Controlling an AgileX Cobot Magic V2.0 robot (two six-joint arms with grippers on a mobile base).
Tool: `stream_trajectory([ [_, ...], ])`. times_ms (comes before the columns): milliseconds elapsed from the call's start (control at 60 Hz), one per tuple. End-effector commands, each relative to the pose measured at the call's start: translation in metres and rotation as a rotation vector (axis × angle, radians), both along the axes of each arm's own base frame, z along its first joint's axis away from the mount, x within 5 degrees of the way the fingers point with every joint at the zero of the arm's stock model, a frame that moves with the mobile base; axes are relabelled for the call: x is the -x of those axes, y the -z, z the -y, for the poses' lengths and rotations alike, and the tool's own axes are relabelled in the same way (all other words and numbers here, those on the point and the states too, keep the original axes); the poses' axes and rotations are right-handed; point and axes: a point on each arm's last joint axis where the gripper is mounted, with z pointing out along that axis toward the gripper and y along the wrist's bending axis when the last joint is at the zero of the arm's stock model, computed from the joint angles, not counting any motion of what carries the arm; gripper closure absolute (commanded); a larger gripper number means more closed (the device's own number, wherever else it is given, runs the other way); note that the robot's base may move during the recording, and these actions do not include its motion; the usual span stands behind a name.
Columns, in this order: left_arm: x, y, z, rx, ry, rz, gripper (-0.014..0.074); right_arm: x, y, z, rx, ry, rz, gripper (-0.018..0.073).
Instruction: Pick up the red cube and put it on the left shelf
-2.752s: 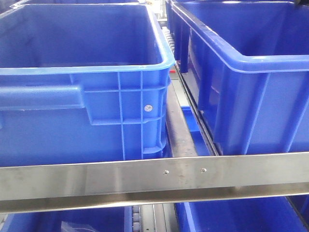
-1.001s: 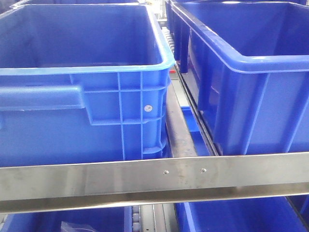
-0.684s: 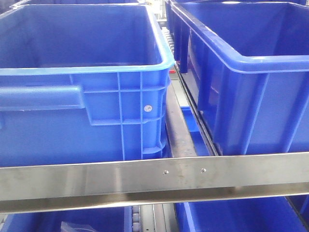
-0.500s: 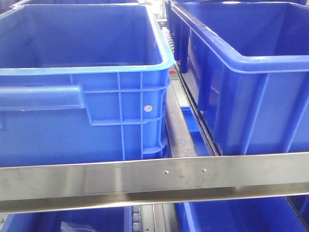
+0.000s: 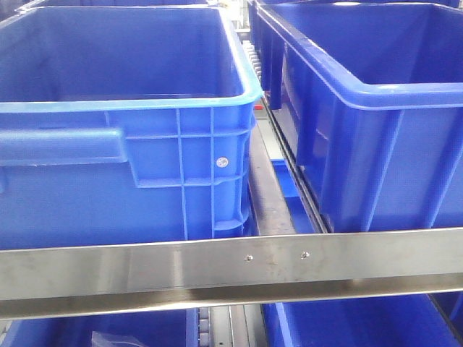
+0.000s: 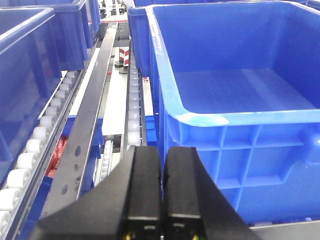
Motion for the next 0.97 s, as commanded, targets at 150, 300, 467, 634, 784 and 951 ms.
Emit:
stream_trajectory([
  [150, 0.0001, 0.0000, 0.0002, 0.006, 0.002, 0.073, 0.0495, 0.0042, -0.0145, 0.0003, -0.019, 0.000, 0.123, 0.0511],
  [300, 0.0001, 0.0000, 0.0002, 0.006, 0.002, 0.073, 0.0495, 0.0042, -0.0143, 0.0006, -0.001, 0.006, 0.123, 0.0511],
  [467, 0.0001, 0.0000, 0.0002, 0.006, 0.002, 0.073, 0.0495, 0.0042, -0.0144, 0.0006, -0.002, 0.005, 0.124, 0.0511],
  [634, 0.0001, 0.0000, 0.0002, 0.006, 0.002, 0.073, 0.0495, 0.0042, -0.0144, 0.0006, -0.002, 0.005, 0.124, 0.0511],
  [784, 0.0001, 0.0000, 0.0002, 0.006, 0.002, 0.073, 0.0495, 0.0042, -0.0144, 0.0006, -0.002, 0.005, 0.124, 0.0511],
  [951, 0.0001, 0.0000, 0.0002, 0.006, 0.002, 0.073, 0.0495, 0.0042, -0.0144, 0.0006, -0.002, 0.005, 0.124, 0.0511],
])
